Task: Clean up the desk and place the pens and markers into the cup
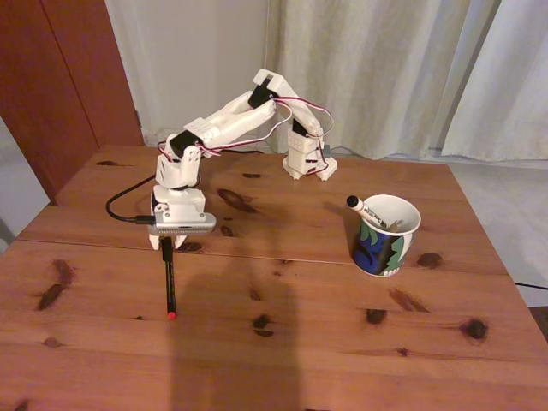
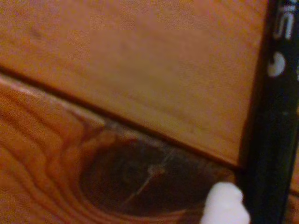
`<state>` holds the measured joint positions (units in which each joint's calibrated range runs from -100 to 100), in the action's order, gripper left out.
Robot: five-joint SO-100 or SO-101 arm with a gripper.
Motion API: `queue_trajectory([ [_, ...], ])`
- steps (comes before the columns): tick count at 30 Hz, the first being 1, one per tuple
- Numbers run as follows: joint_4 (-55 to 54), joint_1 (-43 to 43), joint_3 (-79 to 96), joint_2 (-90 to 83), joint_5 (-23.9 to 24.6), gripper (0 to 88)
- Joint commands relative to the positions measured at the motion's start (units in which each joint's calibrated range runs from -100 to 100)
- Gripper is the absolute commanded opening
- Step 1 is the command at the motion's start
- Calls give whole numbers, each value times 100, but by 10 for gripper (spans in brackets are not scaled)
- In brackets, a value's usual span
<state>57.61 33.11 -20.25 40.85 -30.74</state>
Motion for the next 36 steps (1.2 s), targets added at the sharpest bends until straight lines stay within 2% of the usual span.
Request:
queue_trajectory([
  [1, -79, 46, 24, -43, -21, 145],
  [7, -79, 46, 24, -51, -32, 0],
  [24, -62, 22, 15, -134, 36, 8],
  [30, 7, -332, 15, -456, 681, 8],
  [36, 772, -822, -57, -787, 901, 8],
])
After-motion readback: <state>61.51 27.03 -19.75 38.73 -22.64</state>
